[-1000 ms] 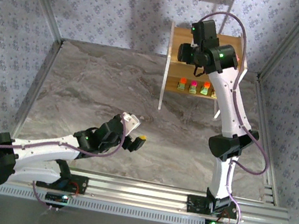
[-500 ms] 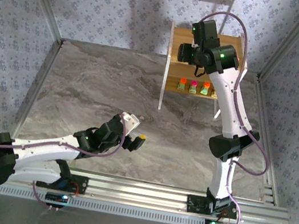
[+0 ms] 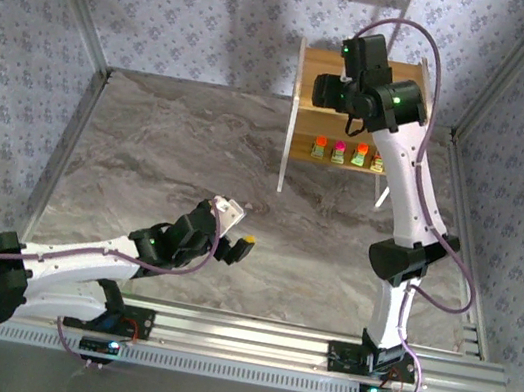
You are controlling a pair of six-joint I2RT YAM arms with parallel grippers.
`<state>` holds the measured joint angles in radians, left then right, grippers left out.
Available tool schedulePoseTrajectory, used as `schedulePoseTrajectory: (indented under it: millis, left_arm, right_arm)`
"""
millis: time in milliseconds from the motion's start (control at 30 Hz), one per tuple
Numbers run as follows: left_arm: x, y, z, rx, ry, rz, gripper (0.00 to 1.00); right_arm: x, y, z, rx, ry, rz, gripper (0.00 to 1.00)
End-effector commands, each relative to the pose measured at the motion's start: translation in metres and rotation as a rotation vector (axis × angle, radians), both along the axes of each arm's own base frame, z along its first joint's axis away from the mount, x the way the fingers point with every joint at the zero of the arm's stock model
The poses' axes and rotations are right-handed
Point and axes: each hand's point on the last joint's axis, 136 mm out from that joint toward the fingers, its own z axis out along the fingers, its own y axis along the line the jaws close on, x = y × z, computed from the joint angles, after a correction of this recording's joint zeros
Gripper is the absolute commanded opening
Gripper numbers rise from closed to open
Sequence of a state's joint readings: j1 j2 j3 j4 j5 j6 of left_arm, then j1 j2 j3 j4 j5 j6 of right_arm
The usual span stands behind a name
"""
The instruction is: Place and organize the plastic toys onto the shelf
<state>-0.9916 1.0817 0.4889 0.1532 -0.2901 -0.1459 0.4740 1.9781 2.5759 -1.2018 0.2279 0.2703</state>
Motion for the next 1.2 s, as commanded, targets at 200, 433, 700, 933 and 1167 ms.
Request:
schedulePoseTrajectory:
  millis: [200,433,700,933,1167]
  left_arm:
    - [0.004,0.002,0.018,-0.021,-0.046,0.031,1.0]
    - [0.008,0.009,0.02,-0.029,-0.051,0.067,1.0]
    - [0.018,0.034,0.014,-0.046,-0.005,0.158,1.0]
    - [0.025,0.048,0.008,-0.041,0.021,0.225,0.99]
    - [0.033,0.069,0.006,-0.063,0.038,0.318,1.0]
  right_arm:
    - [-0.024,-0.024,0.03,-0.028,-0.062,-0.033,0.79]
    - [-0.044,-0.043,0.029,-0.058,-0.089,-0.073,0.87]
    - [-0.079,-0.075,0.002,-0.098,-0.101,-0.117,0.92]
    - [-0.109,-0.107,-0.023,-0.099,-0.102,-0.174,0.94]
    - [-0.127,-0.139,-0.06,-0.124,-0.082,-0.252,0.95]
